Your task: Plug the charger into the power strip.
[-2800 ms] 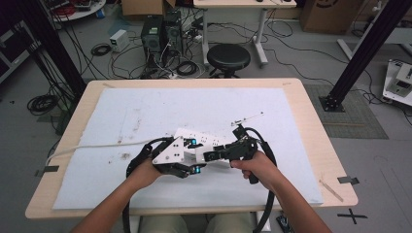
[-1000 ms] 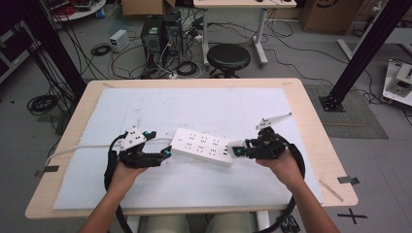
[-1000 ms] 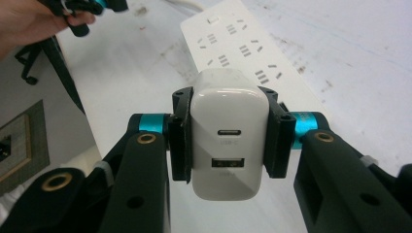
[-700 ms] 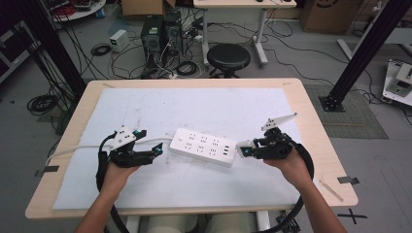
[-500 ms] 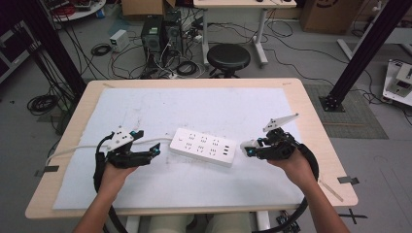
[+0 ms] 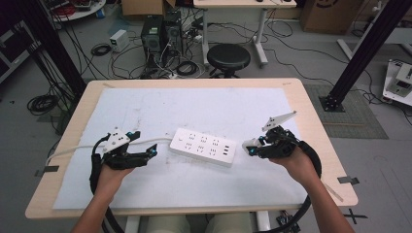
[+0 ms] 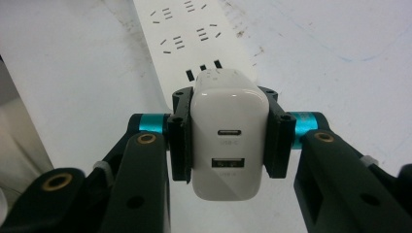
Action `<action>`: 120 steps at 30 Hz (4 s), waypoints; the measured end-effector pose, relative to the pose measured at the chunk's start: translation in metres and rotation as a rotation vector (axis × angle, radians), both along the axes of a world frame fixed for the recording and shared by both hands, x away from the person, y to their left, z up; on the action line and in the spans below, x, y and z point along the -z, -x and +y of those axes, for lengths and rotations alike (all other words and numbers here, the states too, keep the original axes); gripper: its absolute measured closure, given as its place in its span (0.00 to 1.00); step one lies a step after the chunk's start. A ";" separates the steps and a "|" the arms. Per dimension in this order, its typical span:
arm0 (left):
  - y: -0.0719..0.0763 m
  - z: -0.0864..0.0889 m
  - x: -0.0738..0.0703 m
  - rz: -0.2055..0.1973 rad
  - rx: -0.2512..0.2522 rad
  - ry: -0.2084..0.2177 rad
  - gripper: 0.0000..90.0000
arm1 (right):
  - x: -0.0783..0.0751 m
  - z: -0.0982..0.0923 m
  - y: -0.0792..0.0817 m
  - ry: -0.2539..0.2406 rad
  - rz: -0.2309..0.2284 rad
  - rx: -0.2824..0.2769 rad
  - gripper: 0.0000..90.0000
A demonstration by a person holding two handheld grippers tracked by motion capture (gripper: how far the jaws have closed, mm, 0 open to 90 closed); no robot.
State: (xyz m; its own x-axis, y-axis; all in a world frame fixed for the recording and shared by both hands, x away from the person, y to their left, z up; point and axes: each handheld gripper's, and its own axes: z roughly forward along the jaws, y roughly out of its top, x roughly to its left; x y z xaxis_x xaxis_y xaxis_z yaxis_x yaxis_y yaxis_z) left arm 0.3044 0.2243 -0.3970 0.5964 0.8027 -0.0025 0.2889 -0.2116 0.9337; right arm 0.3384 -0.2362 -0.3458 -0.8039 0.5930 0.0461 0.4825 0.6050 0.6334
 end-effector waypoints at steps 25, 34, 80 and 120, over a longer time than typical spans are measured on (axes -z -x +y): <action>0.005 0.014 0.006 0.010 -0.028 0.012 0.24 | -0.024 0.061 -0.031 0.269 -0.053 -0.166 0.70; 0.005 0.017 0.008 0.009 -0.029 0.026 0.24 | -0.028 0.087 -0.044 0.295 -0.031 -0.221 0.70; 0.003 0.021 0.012 0.003 0.000 0.034 0.24 | 0.004 0.153 -0.086 0.552 0.119 -0.386 0.70; -0.002 0.013 0.008 0.008 0.030 0.026 0.24 | 0.018 0.176 -0.091 0.635 0.169 -0.338 0.71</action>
State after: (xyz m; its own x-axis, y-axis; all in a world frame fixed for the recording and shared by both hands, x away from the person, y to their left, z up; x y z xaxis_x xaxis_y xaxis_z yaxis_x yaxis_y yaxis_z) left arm 0.3064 0.2369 -0.4051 0.6202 0.7839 -0.0280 0.2902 -0.1961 0.9367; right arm 0.4292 -0.0604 -0.3641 -0.9598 0.2676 -0.0846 0.2646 0.9633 0.0453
